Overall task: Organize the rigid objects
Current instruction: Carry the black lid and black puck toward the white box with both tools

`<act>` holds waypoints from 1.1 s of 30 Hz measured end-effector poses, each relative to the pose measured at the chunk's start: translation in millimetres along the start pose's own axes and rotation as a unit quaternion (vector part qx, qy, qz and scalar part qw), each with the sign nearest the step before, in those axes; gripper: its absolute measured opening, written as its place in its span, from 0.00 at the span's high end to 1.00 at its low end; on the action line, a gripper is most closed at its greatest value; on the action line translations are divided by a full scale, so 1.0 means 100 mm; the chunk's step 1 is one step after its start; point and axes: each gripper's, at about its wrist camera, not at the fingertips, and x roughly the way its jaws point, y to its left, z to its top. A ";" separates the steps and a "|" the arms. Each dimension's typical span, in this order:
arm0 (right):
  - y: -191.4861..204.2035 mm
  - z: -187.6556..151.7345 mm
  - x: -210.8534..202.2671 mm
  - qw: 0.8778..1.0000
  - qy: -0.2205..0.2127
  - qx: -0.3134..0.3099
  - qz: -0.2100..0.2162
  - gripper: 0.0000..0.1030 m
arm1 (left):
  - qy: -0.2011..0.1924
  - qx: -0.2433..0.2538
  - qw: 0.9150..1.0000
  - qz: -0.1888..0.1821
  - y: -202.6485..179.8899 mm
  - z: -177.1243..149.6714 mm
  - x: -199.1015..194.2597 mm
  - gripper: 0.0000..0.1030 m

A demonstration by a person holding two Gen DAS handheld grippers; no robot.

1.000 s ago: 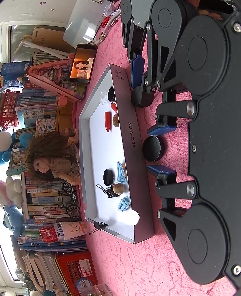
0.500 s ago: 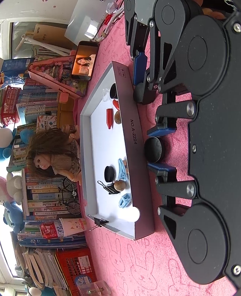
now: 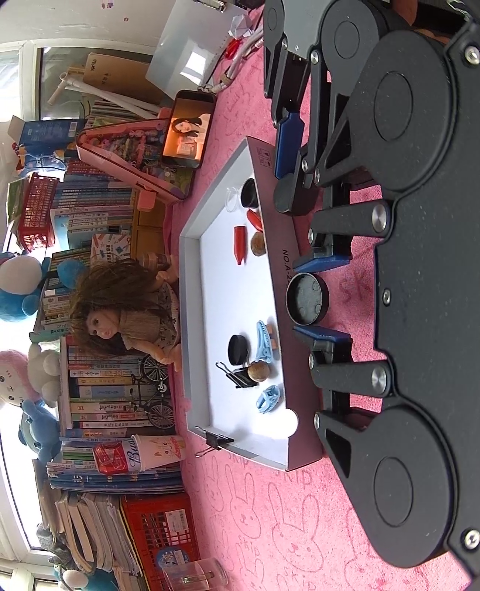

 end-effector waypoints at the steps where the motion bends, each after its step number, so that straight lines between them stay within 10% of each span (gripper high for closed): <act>1: 0.00 0.01 -0.01 1.000 -0.001 0.000 0.001 0.64 | -0.003 0.000 1.000 0.000 0.00 0.01 -0.02 0.71; 33: -0.09 0.15 0.02 1.000 -0.006 0.022 -0.009 0.64 | -0.012 -0.010 1.000 0.023 0.12 0.20 0.08 0.71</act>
